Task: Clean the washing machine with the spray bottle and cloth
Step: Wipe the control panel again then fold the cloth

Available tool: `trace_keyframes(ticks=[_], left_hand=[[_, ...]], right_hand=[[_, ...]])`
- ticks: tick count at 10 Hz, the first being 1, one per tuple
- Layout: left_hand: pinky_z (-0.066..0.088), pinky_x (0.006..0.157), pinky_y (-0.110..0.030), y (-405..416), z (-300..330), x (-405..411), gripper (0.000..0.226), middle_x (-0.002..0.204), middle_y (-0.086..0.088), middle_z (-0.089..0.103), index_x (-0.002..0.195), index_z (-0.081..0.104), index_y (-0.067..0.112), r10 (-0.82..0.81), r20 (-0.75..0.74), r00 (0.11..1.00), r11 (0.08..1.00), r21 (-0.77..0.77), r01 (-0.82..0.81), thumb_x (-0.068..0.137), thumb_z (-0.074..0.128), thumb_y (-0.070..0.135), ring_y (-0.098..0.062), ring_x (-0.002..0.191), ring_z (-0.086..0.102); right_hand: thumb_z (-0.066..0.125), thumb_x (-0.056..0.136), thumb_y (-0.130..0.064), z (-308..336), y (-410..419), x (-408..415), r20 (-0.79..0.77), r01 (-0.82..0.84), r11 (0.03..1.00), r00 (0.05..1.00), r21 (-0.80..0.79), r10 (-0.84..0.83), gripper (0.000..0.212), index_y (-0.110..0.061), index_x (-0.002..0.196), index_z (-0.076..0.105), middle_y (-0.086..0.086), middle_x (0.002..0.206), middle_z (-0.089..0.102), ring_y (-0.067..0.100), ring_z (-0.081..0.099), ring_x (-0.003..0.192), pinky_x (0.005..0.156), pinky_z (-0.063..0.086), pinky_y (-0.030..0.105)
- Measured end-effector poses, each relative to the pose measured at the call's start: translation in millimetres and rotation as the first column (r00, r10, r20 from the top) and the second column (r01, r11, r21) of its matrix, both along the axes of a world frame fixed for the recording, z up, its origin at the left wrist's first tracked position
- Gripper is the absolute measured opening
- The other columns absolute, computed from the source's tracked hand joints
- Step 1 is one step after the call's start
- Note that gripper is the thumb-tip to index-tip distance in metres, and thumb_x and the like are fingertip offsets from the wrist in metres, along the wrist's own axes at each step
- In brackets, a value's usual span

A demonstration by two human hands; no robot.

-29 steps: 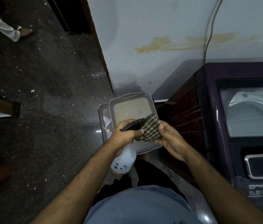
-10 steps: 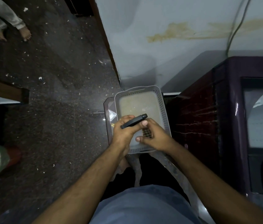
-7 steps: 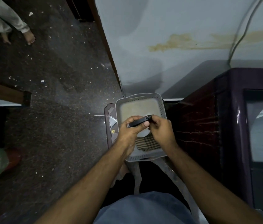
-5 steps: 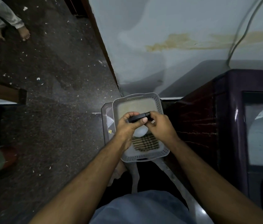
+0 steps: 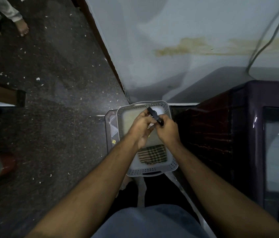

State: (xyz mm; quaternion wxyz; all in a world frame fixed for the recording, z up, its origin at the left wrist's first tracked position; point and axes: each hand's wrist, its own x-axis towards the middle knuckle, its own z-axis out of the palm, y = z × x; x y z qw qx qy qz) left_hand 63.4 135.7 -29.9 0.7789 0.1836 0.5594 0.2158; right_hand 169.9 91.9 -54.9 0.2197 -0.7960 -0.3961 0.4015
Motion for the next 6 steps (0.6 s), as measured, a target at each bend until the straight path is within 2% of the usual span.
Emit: trace_keyframes(ticks=[1,2,3,4,5,6], left_hand=[[0.05,0.085,-0.029,10,2,8,0.055,0.1,0.004,0.07,0.129,0.064,0.017,-0.034,-0.057,0.998,0.999,0.008,0.034,0.088,0.042,-0.013,-0.012,0.094,0.064],[0.05,0.083,-0.025,12,5,13,0.06,0.103,0.002,0.068,0.14,0.061,0.012,-0.066,-0.107,0.992,0.998,0.014,0.068,0.089,0.041,-0.011,-0.013,0.1,0.061],[0.049,0.083,-0.026,7,2,10,0.059,0.108,0.002,0.068,0.146,0.06,0.012,-0.081,-0.133,0.988,0.997,0.011,0.083,0.092,0.044,-0.008,-0.014,0.104,0.061],[0.048,0.088,-0.029,0,2,6,0.051,0.113,-0.001,0.069,0.139,0.064,0.016,-0.056,-0.131,0.99,0.998,0.012,0.058,0.095,0.048,-0.002,-0.013,0.098,0.063],[0.044,0.096,-0.034,-6,6,5,0.035,0.123,0.002,0.07,0.13,0.066,0.025,-0.028,-0.178,0.984,1.0,0.004,0.029,0.102,0.056,0.008,-0.011,0.106,0.063],[0.045,0.083,-0.029,-17,9,-2,0.049,0.151,0.004,0.057,0.153,0.052,0.02,0.031,-0.27,0.962,0.996,0.093,-0.006,0.105,0.059,0.015,-0.017,0.13,0.055]], right_hand=[[0.059,0.099,-0.014,-7,6,-2,-0.004,-0.038,0.999,0.999,-0.032,0.038,0.014,-0.009,0.108,0.068,0.001,0.088,0.067,0.014,0.056,0.077,0.051,0.032,0.011],[0.058,0.098,-0.016,-13,7,-6,-0.028,-0.028,0.999,0.999,-0.045,0.027,0.011,-0.013,0.103,0.067,-0.01,0.075,0.059,0.01,0.055,0.068,0.05,0.029,0.015],[0.06,0.097,-0.014,-19,2,-8,-0.073,-0.011,0.999,0.997,-0.053,0.007,0.013,-0.014,0.108,0.067,-0.008,0.082,0.065,0.008,0.06,0.074,0.058,0.041,0.023],[0.06,0.096,-0.01,-14,-5,-9,-0.123,-0.003,0.998,0.992,-0.06,-0.005,0.024,-0.013,0.119,0.065,0.003,0.102,0.073,0.02,0.069,0.096,0.081,0.057,0.036],[0.061,0.097,-0.01,-11,-10,-9,-0.141,-0.014,0.998,0.99,-0.058,0.006,0.032,-0.013,0.129,0.062,0.005,0.118,0.072,0.02,0.067,0.11,0.095,0.055,0.04],[0.062,0.098,-0.013,-6,-15,-7,-0.127,0.035,0.998,0.991,-0.053,-0.041,0.037,-0.015,0.136,0.058,0.003,0.125,0.07,0.019,0.065,0.116,0.102,0.052,0.04]])
